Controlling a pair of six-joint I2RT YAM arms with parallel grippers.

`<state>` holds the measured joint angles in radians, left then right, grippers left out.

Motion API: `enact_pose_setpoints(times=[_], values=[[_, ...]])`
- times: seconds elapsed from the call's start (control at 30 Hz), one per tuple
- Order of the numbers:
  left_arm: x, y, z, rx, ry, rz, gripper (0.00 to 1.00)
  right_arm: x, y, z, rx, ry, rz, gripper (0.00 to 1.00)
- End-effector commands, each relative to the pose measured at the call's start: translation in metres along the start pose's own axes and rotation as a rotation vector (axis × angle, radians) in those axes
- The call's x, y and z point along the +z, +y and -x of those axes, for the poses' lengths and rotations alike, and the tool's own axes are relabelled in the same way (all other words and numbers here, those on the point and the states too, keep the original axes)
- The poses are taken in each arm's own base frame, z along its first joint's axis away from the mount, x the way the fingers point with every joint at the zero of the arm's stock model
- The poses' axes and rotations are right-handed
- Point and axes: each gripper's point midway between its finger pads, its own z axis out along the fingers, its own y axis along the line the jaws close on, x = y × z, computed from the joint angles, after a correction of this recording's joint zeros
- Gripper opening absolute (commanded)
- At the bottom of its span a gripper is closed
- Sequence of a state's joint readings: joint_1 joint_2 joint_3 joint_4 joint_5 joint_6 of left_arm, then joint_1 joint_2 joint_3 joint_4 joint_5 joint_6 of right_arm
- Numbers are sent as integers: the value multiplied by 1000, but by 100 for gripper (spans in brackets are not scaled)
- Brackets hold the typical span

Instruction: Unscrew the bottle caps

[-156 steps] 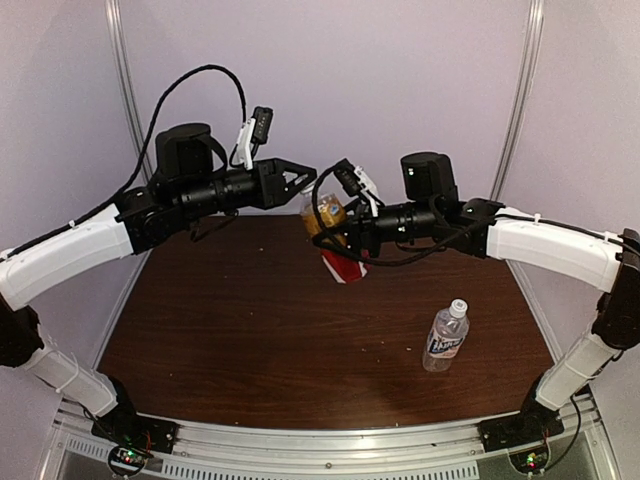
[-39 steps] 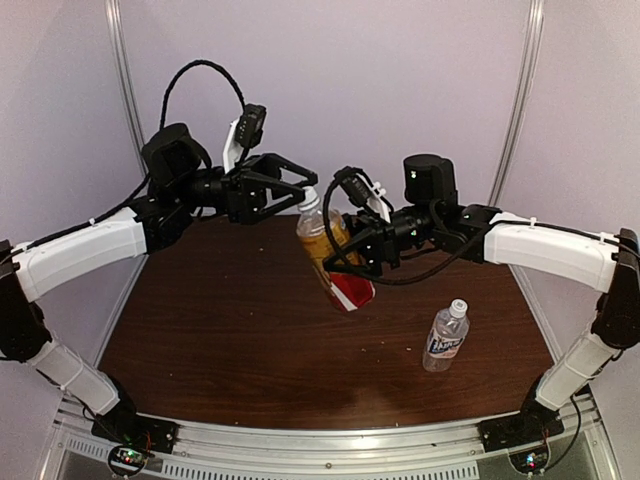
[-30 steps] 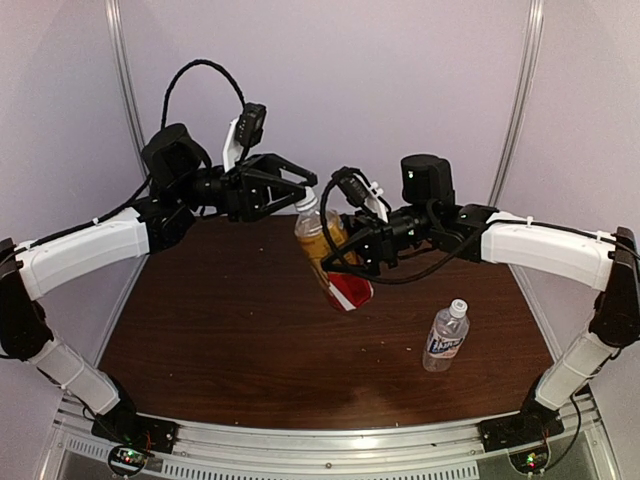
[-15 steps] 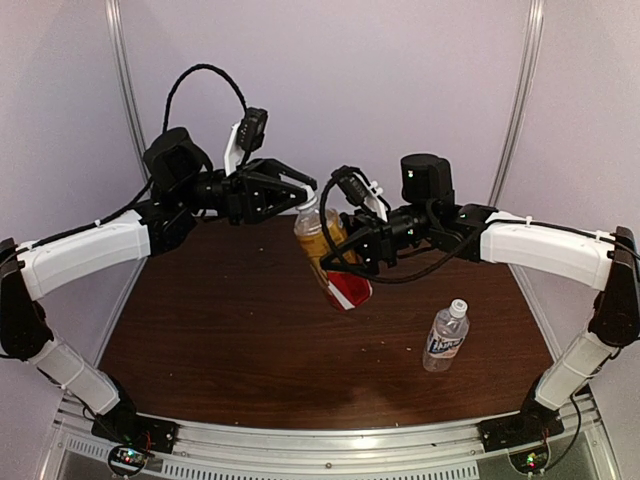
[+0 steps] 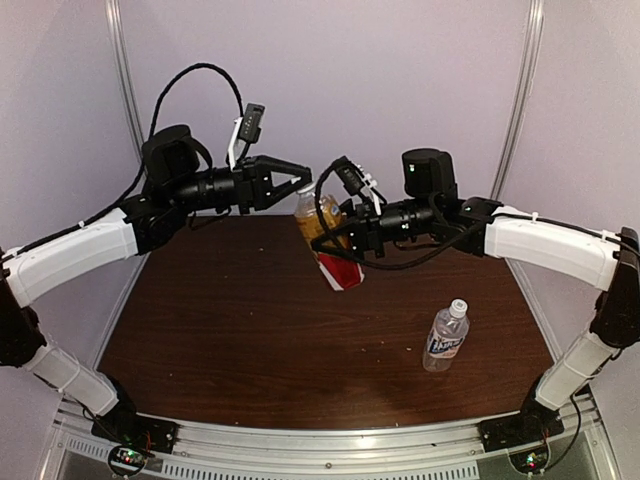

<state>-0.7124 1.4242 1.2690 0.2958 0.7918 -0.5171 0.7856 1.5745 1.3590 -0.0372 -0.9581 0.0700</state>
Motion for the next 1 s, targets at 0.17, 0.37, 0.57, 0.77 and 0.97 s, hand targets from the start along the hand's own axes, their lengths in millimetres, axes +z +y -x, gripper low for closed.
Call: enact_pose_setpoints(times=[0.17, 0.37, 0.57, 0.77, 0.97], values=[[6, 40, 19, -154, -85, 466, 18, -22, -58, 21, -61, -48, -443, 62], [12, 42, 16, -182, -91, 450, 30, -22, -55, 19, -67, -43, -438, 62], [4, 33, 23, -108, -101, 411, 47, -21, -39, 14, -80, -38, -360, 62], [-6, 19, 28, -43, -88, 308, 65, -15, -17, 8, -108, -14, -228, 63], [-15, 1, 33, 68, -55, 222, 79, -11, 5, 5, -110, -3, -97, 63]])
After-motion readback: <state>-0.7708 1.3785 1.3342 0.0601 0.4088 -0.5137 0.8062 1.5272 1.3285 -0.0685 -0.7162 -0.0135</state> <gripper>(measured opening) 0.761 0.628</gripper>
